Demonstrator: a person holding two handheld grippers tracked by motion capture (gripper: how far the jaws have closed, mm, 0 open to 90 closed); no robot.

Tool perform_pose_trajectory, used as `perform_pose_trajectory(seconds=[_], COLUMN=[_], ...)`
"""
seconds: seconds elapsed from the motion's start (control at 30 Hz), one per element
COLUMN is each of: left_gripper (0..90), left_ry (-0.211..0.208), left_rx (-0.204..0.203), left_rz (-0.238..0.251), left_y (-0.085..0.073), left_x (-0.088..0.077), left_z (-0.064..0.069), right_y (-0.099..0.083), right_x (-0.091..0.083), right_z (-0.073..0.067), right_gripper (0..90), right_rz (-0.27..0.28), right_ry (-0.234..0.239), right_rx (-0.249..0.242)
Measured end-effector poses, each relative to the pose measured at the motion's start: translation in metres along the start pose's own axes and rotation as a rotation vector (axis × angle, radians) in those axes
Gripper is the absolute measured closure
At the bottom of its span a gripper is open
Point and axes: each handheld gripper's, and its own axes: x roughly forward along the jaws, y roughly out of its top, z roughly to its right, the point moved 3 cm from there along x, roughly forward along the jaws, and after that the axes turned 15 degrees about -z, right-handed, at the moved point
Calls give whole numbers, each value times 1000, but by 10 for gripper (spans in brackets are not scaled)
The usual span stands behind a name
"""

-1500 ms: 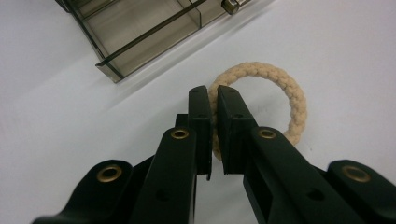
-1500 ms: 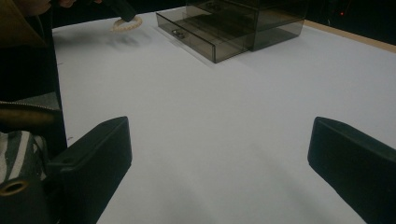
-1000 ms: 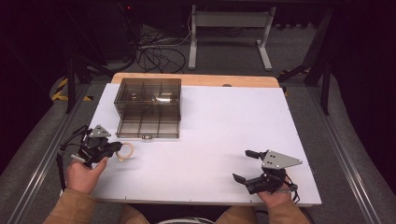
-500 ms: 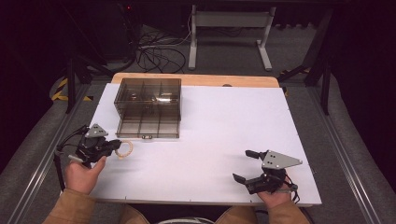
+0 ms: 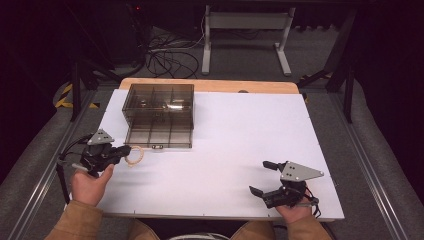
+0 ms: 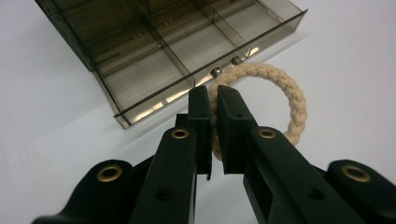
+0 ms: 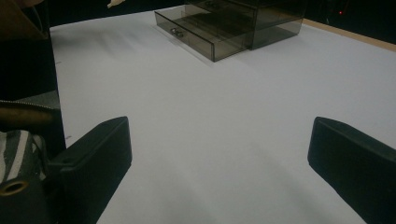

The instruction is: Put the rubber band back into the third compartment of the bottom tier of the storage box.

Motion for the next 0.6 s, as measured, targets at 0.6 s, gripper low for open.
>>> perform_pose_trajectory(seconds=[0.6], left_gripper=[850], left_ry=[-27], left_rx=[15], left_rz=[70], left_y=[33], left_x=[-2], left_z=[6], right_y=[-1], right_x=[-2], right_z=[0], right_gripper=[67], right_rz=[3], right_ry=[-3], right_rx=[1])
